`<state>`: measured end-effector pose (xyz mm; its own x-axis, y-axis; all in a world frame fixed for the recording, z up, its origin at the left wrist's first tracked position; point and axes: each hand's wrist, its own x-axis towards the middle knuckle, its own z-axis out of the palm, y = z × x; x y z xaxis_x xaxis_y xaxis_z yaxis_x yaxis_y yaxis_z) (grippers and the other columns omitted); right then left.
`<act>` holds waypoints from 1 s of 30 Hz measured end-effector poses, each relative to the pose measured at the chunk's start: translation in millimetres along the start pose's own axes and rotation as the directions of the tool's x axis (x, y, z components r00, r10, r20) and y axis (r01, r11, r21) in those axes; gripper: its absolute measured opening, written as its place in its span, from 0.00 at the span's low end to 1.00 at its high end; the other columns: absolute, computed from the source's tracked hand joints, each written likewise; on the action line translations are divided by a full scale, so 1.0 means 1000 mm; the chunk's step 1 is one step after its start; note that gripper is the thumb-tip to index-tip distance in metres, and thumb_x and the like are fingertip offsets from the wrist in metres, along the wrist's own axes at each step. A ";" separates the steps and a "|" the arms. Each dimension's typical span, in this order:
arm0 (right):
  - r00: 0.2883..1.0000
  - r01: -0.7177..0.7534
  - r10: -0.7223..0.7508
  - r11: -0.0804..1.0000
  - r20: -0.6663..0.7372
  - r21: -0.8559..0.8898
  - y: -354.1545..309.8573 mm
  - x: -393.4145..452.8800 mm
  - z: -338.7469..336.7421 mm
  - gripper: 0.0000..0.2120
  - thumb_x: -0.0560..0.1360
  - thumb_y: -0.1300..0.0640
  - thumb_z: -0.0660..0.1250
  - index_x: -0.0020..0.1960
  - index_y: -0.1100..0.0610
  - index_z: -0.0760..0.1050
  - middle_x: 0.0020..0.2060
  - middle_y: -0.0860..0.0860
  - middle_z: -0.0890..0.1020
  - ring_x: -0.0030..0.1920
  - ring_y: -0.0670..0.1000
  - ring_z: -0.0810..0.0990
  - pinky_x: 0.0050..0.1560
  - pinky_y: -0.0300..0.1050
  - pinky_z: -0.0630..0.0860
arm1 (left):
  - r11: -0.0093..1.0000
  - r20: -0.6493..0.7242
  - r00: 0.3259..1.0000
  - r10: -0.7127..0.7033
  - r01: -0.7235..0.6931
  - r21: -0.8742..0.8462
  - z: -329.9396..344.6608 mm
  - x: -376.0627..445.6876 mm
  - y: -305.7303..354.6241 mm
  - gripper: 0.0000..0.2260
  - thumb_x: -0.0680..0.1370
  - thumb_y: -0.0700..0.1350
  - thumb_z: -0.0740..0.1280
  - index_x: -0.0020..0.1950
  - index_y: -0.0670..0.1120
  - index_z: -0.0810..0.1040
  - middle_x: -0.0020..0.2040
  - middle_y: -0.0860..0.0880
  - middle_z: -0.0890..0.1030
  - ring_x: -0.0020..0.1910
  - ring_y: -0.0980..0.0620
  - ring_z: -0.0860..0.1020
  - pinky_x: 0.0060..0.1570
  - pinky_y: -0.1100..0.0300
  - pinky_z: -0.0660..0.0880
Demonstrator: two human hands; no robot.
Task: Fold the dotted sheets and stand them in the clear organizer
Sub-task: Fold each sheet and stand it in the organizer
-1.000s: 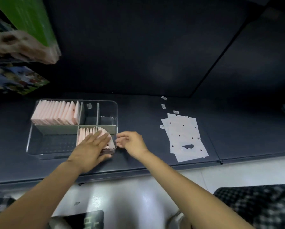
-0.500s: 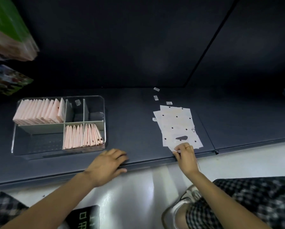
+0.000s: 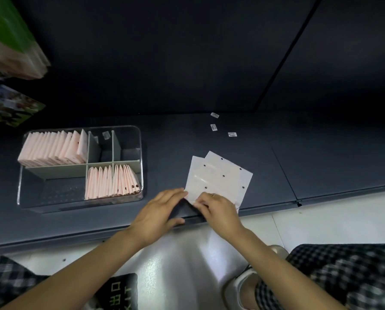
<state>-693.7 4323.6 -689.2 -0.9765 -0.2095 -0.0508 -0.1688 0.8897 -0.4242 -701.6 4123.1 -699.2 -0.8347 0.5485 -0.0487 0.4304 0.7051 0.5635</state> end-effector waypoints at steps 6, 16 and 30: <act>0.972 0.030 -0.071 0.983 0.226 0.179 -0.021 -0.004 0.012 0.09 0.77 0.47 0.64 0.48 0.51 0.79 0.45 0.47 0.82 0.48 0.49 0.78 0.45 0.44 0.71 | 0.986 0.097 0.982 -0.164 0.163 0.026 0.002 -0.004 -0.002 0.09 0.77 0.53 0.65 0.55 0.53 0.80 0.52 0.55 0.81 0.54 0.53 0.76 0.48 0.59 0.71; 0.914 0.163 -0.059 0.960 0.402 -0.229 0.051 -0.004 0.025 0.35 0.78 0.36 0.51 0.77 0.48 0.41 0.72 0.39 0.35 0.75 0.44 0.36 0.75 0.45 0.36 | 0.969 0.280 0.959 0.044 -0.109 0.222 0.011 -0.015 -0.014 0.13 0.80 0.54 0.60 0.62 0.54 0.77 0.70 0.56 0.70 0.70 0.55 0.65 0.62 0.62 0.65; 0.840 0.277 -0.123 0.935 0.529 -0.223 0.073 0.090 -0.008 0.35 0.77 0.35 0.51 0.77 0.45 0.41 0.76 0.41 0.41 0.75 0.44 0.37 0.75 0.45 0.37 | 0.946 0.274 0.961 -0.029 -0.062 0.318 0.027 -0.007 -0.024 0.32 0.79 0.64 0.50 0.78 0.52 0.42 0.78 0.52 0.40 0.77 0.56 0.42 0.71 0.62 0.35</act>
<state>-794.6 4372.8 -717.3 -0.7283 -0.4998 -0.4688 -0.4583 0.8639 -0.2090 -697.3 4114.4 -734.9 -0.7205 0.6303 -0.2892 0.5684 0.7757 0.2744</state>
